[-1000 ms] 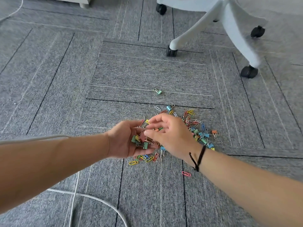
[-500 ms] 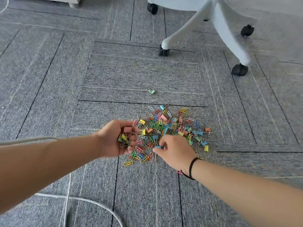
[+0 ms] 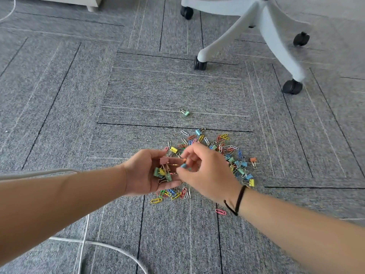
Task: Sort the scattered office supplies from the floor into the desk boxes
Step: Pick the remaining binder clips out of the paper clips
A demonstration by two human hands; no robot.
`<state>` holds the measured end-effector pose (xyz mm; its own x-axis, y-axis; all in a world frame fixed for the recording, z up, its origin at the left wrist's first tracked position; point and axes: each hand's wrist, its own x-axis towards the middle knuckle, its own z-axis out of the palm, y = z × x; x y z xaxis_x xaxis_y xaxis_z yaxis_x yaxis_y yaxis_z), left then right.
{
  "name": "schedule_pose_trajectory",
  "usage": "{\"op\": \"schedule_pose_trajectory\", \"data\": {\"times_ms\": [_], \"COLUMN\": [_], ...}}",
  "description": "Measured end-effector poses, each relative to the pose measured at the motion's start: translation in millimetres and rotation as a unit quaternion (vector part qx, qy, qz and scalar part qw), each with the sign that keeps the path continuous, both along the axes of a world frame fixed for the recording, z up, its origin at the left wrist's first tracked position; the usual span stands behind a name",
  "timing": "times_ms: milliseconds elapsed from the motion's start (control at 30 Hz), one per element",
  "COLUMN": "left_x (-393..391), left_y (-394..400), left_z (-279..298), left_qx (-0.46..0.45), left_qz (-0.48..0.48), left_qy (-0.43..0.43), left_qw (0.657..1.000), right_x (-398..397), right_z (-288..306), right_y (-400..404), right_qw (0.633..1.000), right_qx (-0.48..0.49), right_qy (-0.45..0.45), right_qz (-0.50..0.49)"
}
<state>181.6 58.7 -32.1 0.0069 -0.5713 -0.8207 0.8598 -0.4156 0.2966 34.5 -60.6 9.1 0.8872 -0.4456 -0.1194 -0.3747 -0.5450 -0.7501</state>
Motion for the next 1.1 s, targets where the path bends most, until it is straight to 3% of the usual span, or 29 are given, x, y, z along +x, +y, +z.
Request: {"op": "schedule_pose_trajectory", "data": {"times_ms": [133,333,467,633,900,1100], "left_x": [-9,-4,1,2,-21,-30], "left_y": [-10,-3,0,-16,-47,-47], "left_z": [3,5,5,4,15,17], "left_qx": [-0.010,-0.020,-0.004,-0.013,-0.039,-0.032], "left_qz": [-0.014,-0.013,0.009,0.016,0.000,-0.018], "left_qy": [0.001,-0.016,-0.030,-0.032,-0.042,-0.051], "left_qw": [1.000,1.000,1.000,0.999,0.998,0.998], "right_x": [5,-29,-70,-117,-142,-129], "right_z": [7,-3,-18,-23,-30,-46], "right_y": [-2,-45,-91,-129,-121,-107], "right_qw": [1.000,0.985,0.965,0.953,0.973,0.969], "right_qx": [-0.019,0.073,0.027,0.000,-0.072,-0.120], "right_qy": [0.006,0.027,0.083,0.139,0.207,0.212], "right_qz": [0.023,-0.155,-0.249,-0.270,-0.070,-0.050]}}
